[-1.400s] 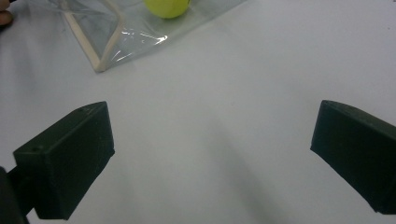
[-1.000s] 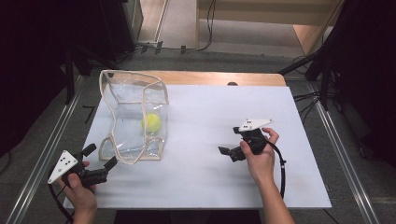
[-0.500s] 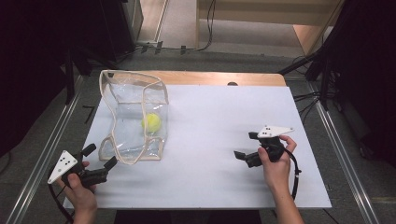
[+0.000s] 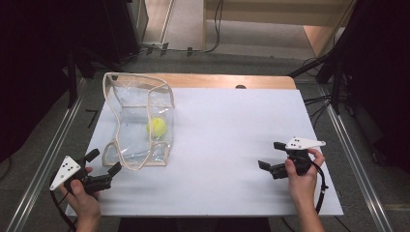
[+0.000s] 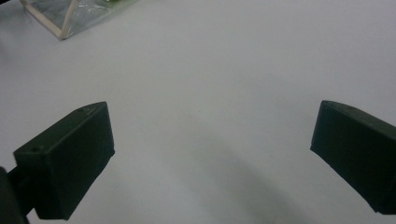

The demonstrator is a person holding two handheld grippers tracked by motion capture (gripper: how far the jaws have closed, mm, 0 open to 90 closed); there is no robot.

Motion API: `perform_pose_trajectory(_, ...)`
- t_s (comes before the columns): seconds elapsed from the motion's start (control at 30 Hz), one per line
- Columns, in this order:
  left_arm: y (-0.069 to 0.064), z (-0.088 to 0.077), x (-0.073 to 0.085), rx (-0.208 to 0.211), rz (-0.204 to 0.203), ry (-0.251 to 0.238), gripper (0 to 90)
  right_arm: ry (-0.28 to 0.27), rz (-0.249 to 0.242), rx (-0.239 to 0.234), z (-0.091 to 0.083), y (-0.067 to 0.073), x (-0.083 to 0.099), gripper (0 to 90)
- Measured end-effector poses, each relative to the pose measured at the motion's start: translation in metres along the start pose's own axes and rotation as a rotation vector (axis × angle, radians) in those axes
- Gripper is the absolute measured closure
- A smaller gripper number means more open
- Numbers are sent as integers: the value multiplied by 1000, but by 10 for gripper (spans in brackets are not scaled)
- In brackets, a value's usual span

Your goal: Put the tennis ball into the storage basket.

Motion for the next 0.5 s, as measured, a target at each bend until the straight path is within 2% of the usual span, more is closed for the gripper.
perform_pose_trajectory(0.17, 0, 0, 0, -3, 1, 1, 0, -13, 36, 14, -10, -7, 13, 0)
perform_pose_trajectory(0.5, -1, 1, 0, -4, 12, 9, 0, -38, 76, 49, -32, -19, 36, 0)
Point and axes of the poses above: each handheld gripper's, and its own axes: z roughly forward along the jaws, x roughly out of its underside, y roughly to its left, the point moved 2 cm from there along z, roughly forward along the jaws, and after that the axes turned 2 degrees about -x, right-handed, at the moved point
